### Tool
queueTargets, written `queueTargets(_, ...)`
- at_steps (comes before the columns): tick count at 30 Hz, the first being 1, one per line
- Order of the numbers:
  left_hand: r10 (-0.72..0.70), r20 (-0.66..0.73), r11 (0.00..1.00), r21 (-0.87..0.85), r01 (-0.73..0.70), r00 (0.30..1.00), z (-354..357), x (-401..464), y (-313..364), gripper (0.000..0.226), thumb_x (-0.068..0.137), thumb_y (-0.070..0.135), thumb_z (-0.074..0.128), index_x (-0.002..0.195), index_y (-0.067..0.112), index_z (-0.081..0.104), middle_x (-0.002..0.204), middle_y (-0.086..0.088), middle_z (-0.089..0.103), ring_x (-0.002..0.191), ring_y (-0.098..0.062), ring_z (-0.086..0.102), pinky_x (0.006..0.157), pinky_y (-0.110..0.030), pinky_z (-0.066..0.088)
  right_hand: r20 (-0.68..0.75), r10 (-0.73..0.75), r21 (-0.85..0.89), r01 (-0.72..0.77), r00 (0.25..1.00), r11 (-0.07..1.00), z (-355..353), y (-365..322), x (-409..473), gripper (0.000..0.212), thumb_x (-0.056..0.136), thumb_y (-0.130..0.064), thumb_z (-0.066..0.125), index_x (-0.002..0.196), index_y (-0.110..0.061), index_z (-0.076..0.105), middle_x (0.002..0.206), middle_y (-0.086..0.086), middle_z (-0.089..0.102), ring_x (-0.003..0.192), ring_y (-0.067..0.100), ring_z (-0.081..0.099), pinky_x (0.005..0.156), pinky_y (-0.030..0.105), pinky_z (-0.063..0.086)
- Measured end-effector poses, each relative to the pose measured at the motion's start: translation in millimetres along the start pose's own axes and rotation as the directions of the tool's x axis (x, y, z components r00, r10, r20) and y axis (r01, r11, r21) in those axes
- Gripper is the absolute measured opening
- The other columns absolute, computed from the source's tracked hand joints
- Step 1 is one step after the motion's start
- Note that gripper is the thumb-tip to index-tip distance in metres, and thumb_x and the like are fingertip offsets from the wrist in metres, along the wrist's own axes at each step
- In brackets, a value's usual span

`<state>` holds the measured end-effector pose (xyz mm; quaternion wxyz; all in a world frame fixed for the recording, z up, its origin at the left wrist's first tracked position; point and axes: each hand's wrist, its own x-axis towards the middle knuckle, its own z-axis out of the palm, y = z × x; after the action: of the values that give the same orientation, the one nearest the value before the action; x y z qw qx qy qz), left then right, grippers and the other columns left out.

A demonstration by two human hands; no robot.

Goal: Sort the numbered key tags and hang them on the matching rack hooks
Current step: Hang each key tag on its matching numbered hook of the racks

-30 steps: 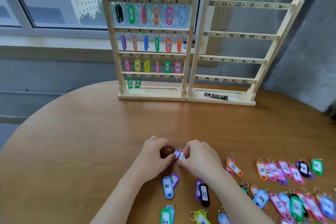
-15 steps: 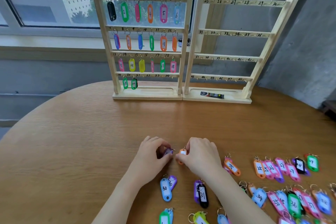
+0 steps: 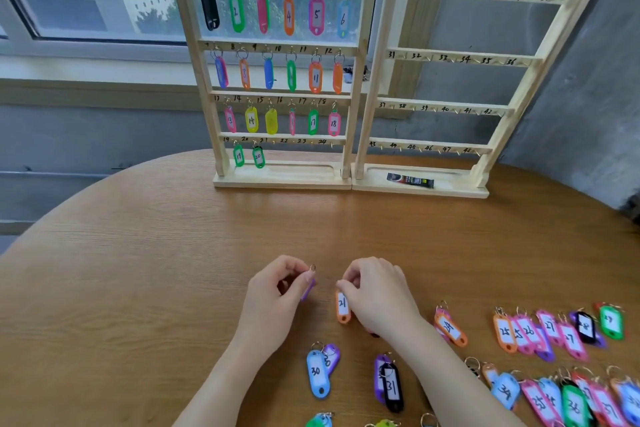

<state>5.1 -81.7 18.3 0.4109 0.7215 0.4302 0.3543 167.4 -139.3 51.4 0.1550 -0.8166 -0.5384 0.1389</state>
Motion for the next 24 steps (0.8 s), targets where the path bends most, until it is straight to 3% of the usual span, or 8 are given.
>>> queueTargets(6,-0.062,-0.074,0.986,-0.16,0.049,0.995,-11.7,24.3,-10.4,0.013,0.096,0.014,0.067,0.088,0.023,0.07,0.082,0.001,0.074,0.075,-0.023,0.065,0.073,-0.044,0.054,-0.055,-0.048,0.217,0.059,0.997,0.974,-6.8,-0.1,14.8,0.017,0.1,-0.034,0.055,0.085,-0.027,0.061,0.082,-0.015,0.06,0.089,0.01,0.056,0.077,0.032,0.044)
queueTargets(9,-0.095,-0.112,0.974,-0.213,0.07,0.989,-17.5,45.2,-13.1,0.012,0.097,0.014,0.065,0.088,0.021,0.067,0.084,0.0,0.075,0.081,-0.02,0.068,0.077,-0.039,0.052,-0.069,-0.054,0.297,0.072,0.996,0.952,-3.7,1.8,22.8,0.017,0.1,-0.034,0.054,0.085,-0.028,0.06,0.079,-0.013,0.062,0.077,0.007,0.057,0.071,0.033,0.048)
queueTargets(12,-0.11,-0.114,0.965,-0.252,0.078,0.987,-19.8,67.8,-14.3,0.01,0.098,0.014,0.063,0.091,0.02,0.066,0.086,-0.001,0.076,0.088,-0.027,0.068,0.079,-0.039,0.052,-0.094,-0.068,0.379,0.099,0.993,0.92,-1.1,1.2,27.7,0.02,0.1,-0.034,0.055,0.081,-0.029,0.059,0.07,-0.008,0.063,0.065,0.009,0.056,0.062,0.033,0.048)
queueTargets(17,-0.083,-0.188,0.953,-0.301,0.024,0.979,-26.4,106.8,-12.1,0.01,0.099,0.013,0.061,0.094,0.02,0.066,0.086,0.004,0.074,0.081,-0.01,0.065,0.074,-0.02,0.049,-0.078,-0.101,0.462,0.126,0.992,0.878,-7.8,-3.7,39.8,0.017,0.101,-0.032,0.056,0.085,-0.029,0.062,0.078,-0.004,0.07,0.072,0.01,0.062,0.065,0.03,0.051)
queueTargets(24,-0.082,-0.287,0.932,-0.362,-0.028,0.954,-30.0,162.2,-5.1,0.011,0.098,0.014,0.062,0.095,0.022,0.068,0.09,0.002,0.074,0.089,-0.01,0.067,0.084,-0.021,0.05,-0.036,-0.169,0.442,0.168,0.985,0.881,-16.8,-7.6,68.4,0.017,0.104,-0.029,0.054,0.089,-0.029,0.062,0.081,-0.008,0.069,0.078,0.001,0.061,0.069,0.018,0.049)
